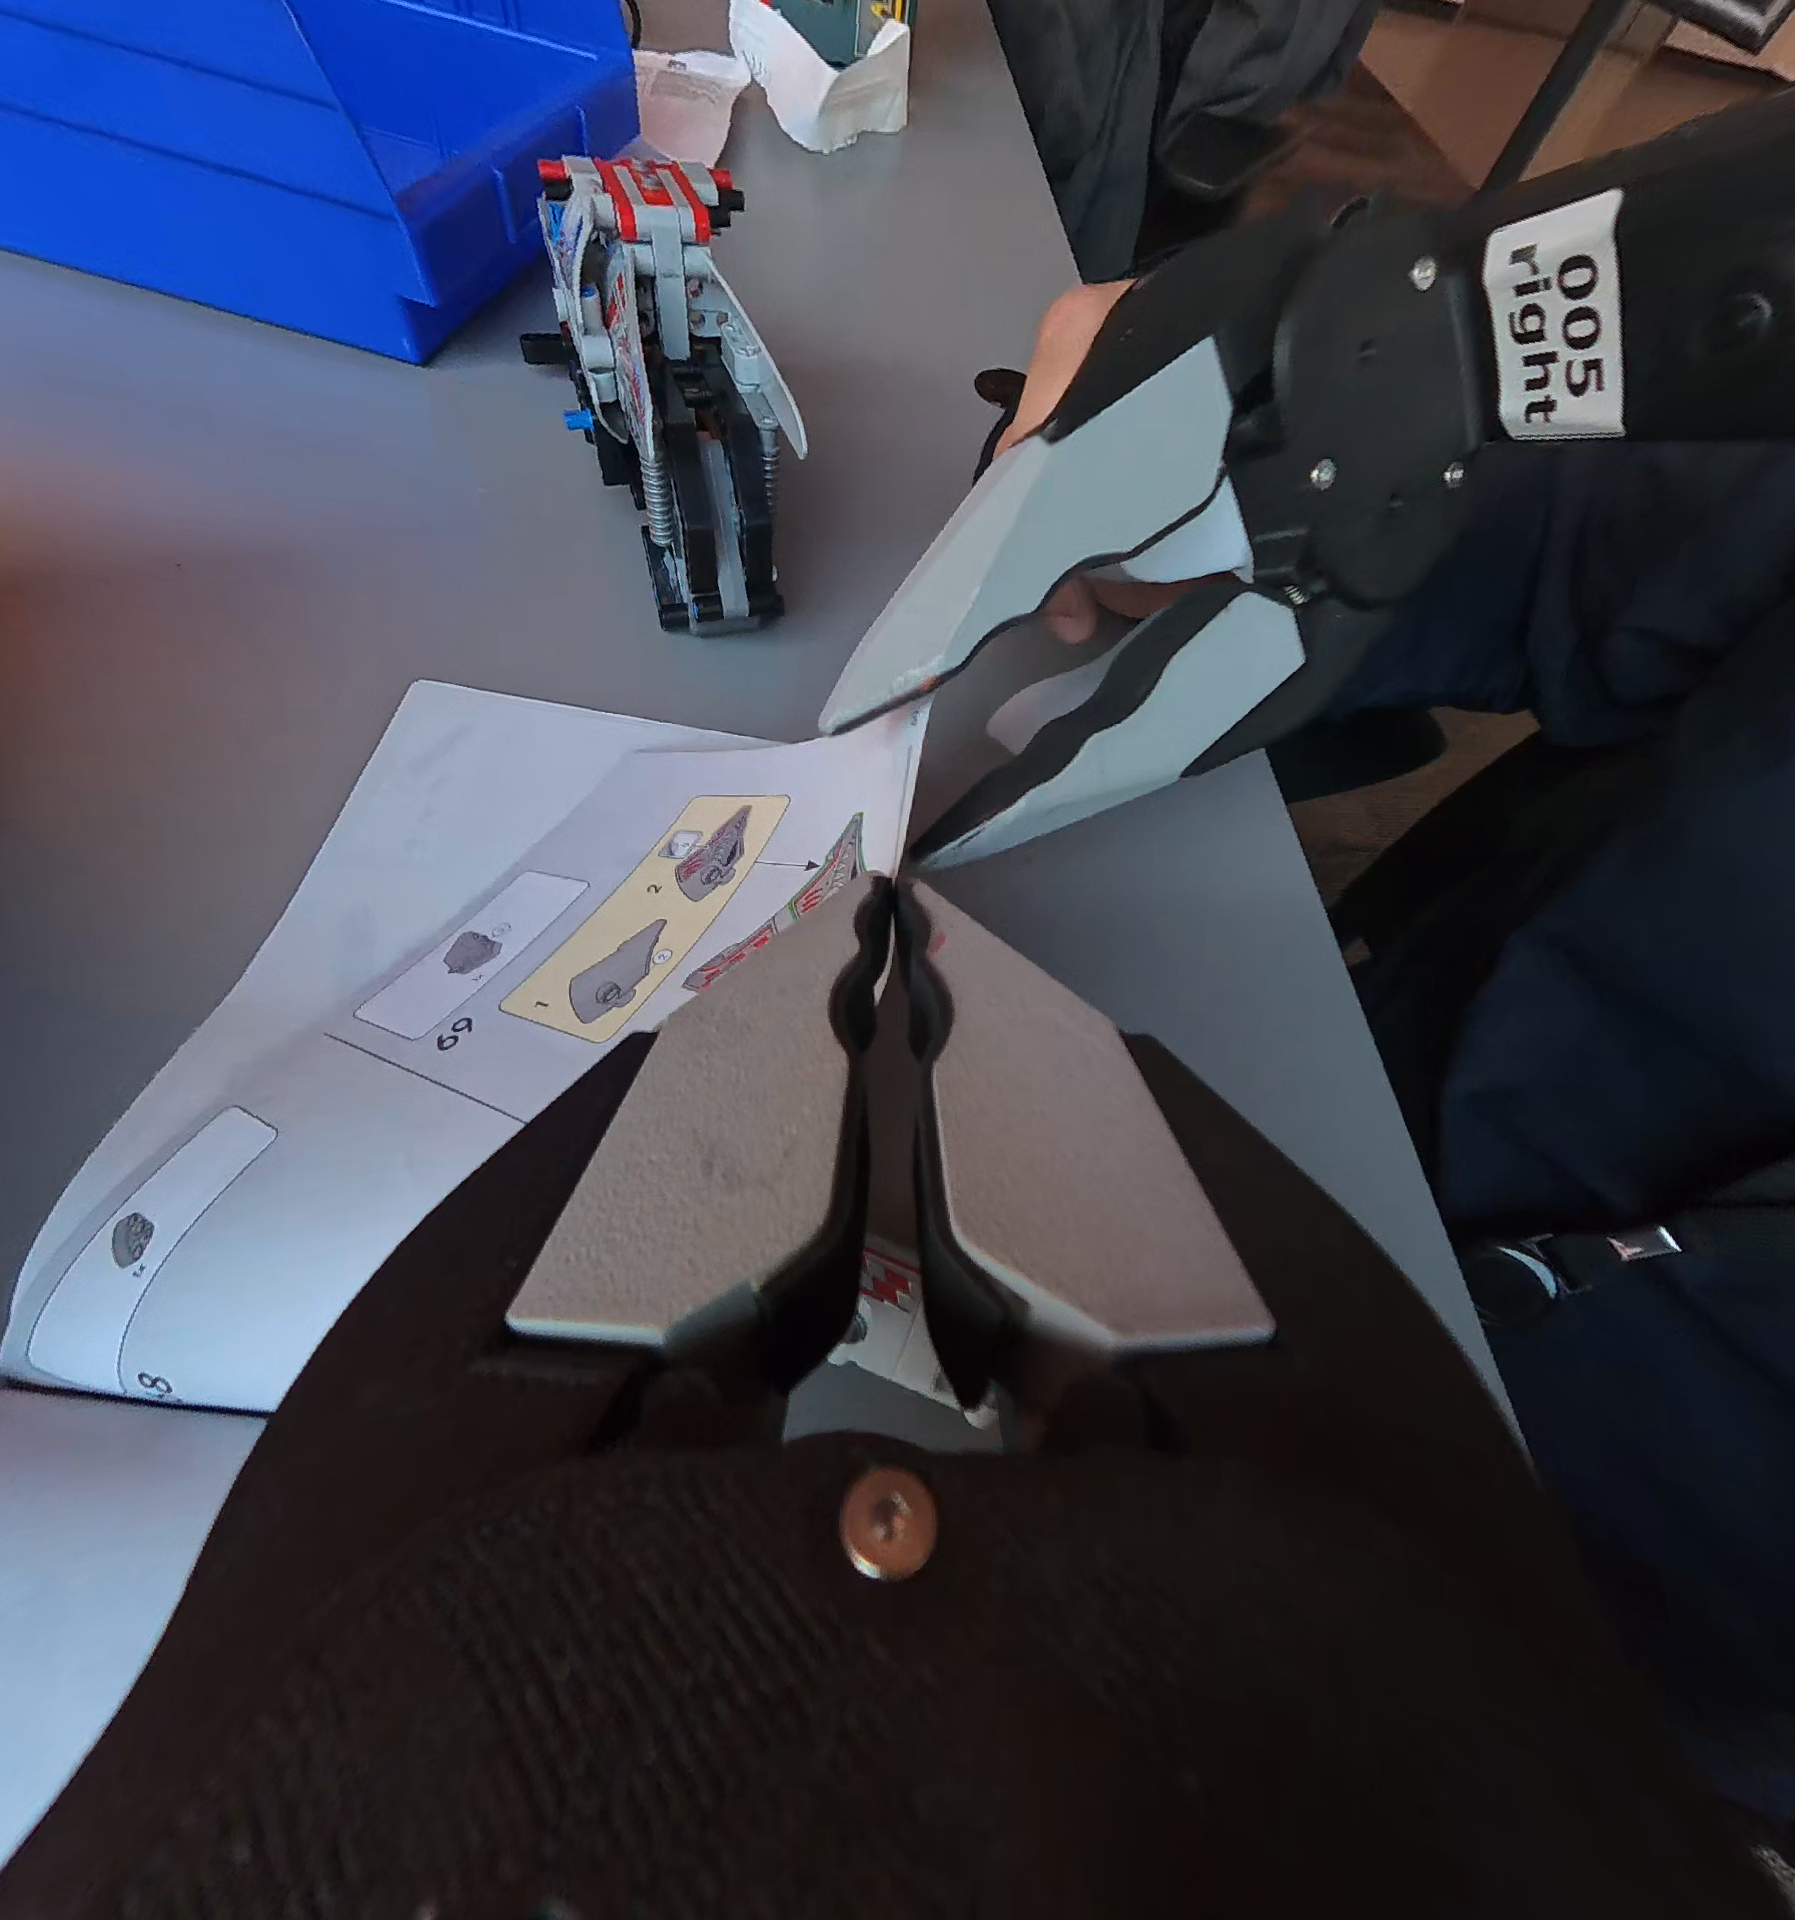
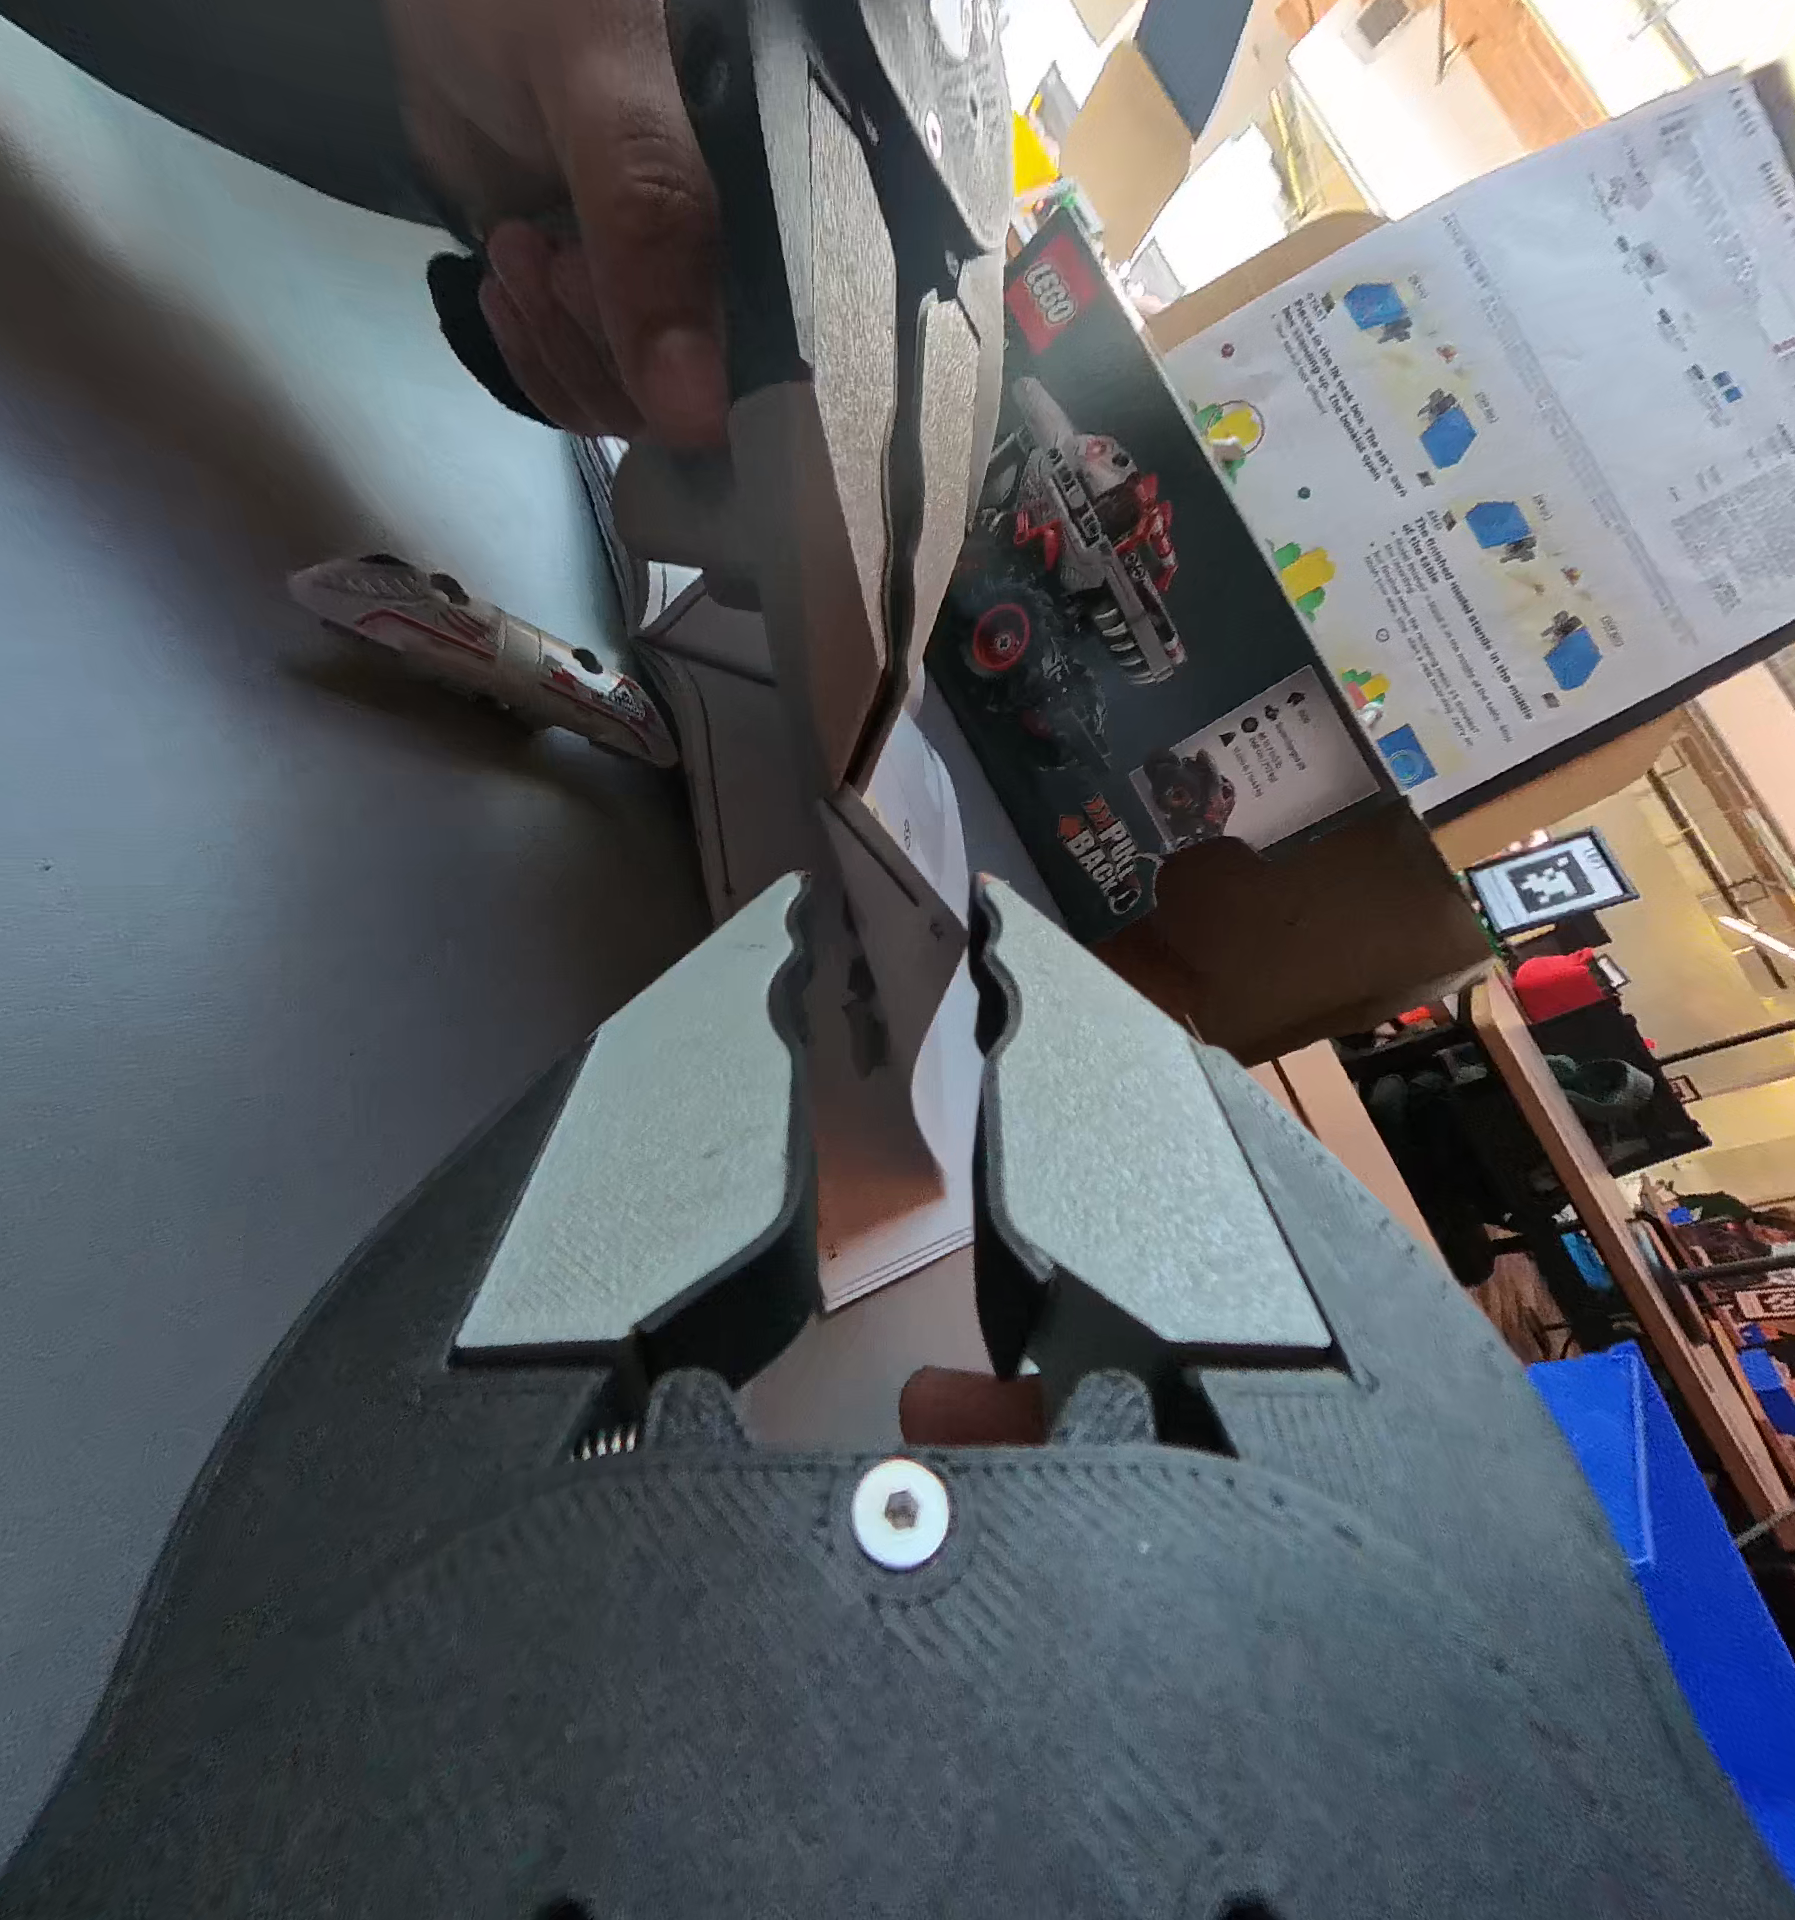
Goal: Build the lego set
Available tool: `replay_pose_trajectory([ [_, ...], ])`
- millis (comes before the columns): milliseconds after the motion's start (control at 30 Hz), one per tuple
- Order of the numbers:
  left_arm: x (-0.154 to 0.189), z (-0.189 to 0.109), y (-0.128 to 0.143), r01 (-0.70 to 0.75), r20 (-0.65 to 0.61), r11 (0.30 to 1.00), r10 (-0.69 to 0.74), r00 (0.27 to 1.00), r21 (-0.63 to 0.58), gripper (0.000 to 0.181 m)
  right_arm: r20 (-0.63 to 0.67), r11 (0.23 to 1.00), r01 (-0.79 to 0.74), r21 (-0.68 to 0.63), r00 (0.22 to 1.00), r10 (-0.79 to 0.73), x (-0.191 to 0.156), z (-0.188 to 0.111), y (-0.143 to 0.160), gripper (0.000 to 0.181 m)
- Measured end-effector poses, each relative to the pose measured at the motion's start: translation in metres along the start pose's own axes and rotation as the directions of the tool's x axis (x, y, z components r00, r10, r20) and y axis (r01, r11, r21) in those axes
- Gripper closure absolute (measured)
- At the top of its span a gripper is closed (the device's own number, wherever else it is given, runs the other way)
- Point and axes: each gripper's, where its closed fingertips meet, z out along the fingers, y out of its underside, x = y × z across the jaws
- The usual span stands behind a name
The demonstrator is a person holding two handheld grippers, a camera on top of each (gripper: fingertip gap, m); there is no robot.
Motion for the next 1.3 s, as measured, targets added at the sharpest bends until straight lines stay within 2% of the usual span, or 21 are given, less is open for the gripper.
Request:
replay_pose_trajectory([
  [133,-0.001,0.000,0.001,0.000,0.003,1.000,0.000,1.000,-0.003,0.181,0.020,0.995,0.067,0.074,0.997,-0.069,-0.008,-0.008,-0.013,0.156],
  [300,0.000,0.003,0.005,-0.018,0.003,0.999,0.018,1.000,-0.029,0.181,0.009,0.984,0.178,0.008,0.984,-0.178,-0.013,-0.002,-0.004,0.157],
  [467,0.002,0.004,0.008,-0.062,0.022,0.996,0.064,0.998,-0.063,0.181,0.022,0.986,0.166,-0.023,0.986,-0.165,-0.013,0.002,0.003,0.153],
  [700,0.002,0.006,0.011,-0.071,0.027,0.994,0.074,0.997,-0.085,0.181,0.017,0.972,0.231,-0.049,0.973,-0.230,-0.018,0.005,0.005,0.154],
  [800,0.001,0.005,0.011,-0.066,0.031,0.994,0.069,0.997,-0.083,0.181,0.002,0.972,0.236,-0.009,0.972,-0.236,-0.018,0.000,-0.003,0.155],
  [867,-0.001,0.005,0.012,-0.056,0.035,0.995,0.059,0.998,-0.084,0.181,0.012,0.970,0.244,0.019,0.970,-0.245,-0.022,-0.002,-0.007,0.155],
  [1300,0.002,0.008,0.015,-0.088,0.032,0.990,0.092,0.995,-0.107,0.181,0.081,0.973,0.228,-0.034,0.971,-0.225,-0.030,0.006,0.006,0.153],
])
